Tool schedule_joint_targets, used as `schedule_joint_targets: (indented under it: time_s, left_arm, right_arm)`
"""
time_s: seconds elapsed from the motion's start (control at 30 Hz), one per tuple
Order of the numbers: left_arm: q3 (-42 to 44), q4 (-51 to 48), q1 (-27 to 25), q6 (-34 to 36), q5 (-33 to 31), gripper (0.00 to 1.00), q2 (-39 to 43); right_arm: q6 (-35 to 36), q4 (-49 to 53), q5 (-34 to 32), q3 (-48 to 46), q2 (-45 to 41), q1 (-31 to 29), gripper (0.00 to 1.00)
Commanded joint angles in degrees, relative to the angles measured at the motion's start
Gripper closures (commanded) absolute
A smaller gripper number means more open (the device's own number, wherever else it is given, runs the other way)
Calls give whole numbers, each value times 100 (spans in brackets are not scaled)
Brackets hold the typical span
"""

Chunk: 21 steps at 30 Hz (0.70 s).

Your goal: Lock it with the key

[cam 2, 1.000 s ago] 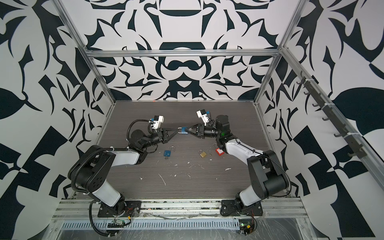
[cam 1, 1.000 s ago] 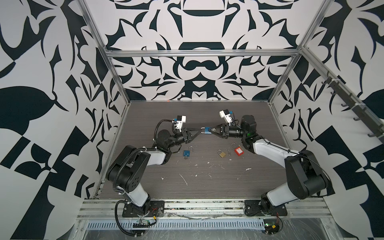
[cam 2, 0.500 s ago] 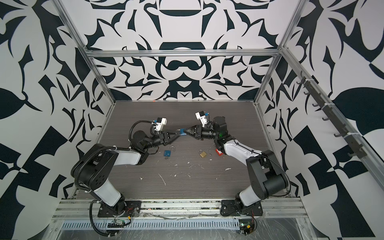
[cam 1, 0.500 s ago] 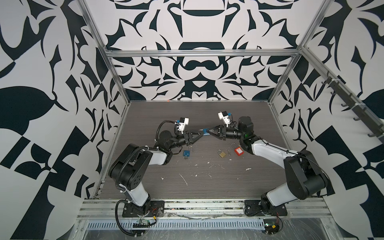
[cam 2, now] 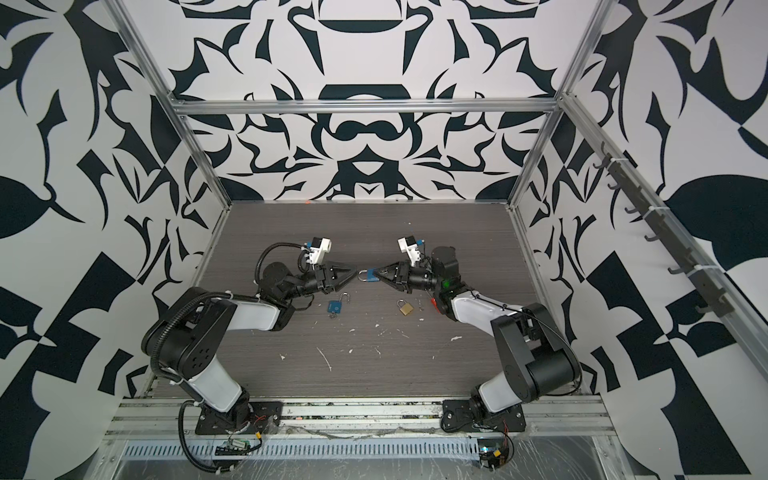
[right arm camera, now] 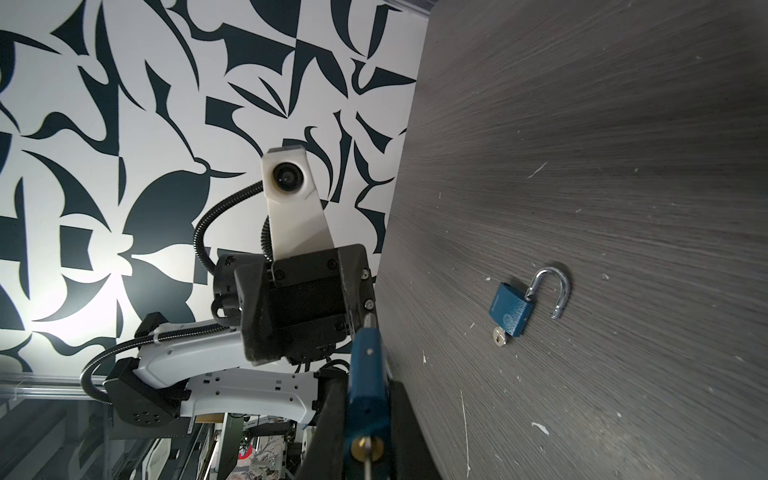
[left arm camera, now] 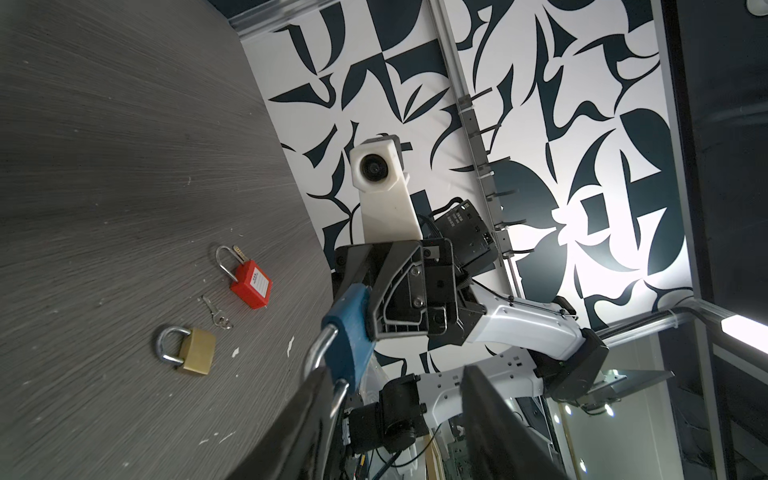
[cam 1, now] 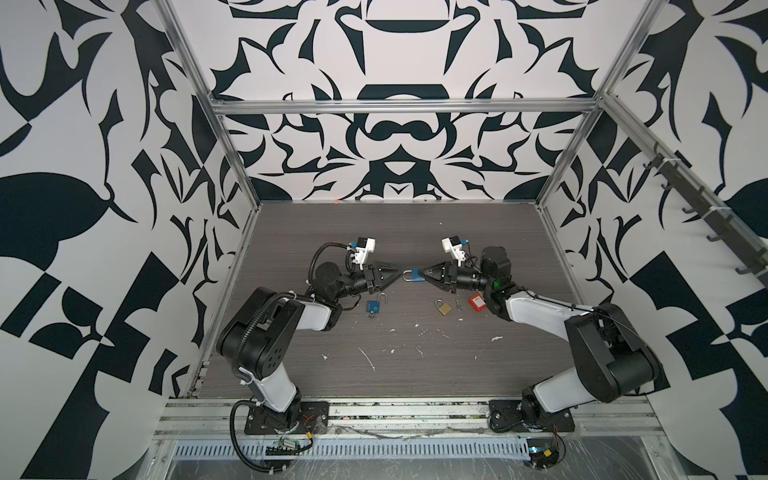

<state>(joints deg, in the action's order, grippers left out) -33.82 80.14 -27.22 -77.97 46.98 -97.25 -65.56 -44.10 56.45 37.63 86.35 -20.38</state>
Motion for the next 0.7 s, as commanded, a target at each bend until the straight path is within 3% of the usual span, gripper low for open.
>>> schedule_joint_targets:
  time_s: [0.0,0.2,0.43,0.67]
  left_arm:
    - [-183,159,-127,-7,144,46,-237]
    - [-253,160,-228,-21,-3,49,-365]
    - [-194,147,-211,-33,-18,46,-320]
    - [-291,151,-247,-99,-4,46,-468]
  right_arm:
    - [-727,-1888,133,-30,20,-49,100]
    - [-1126,-2649,-16,-204,298,-41,100]
    - [467,-357,-658,-420,-721,237,100]
    - [569,-472,-867,-534,-963,160,100]
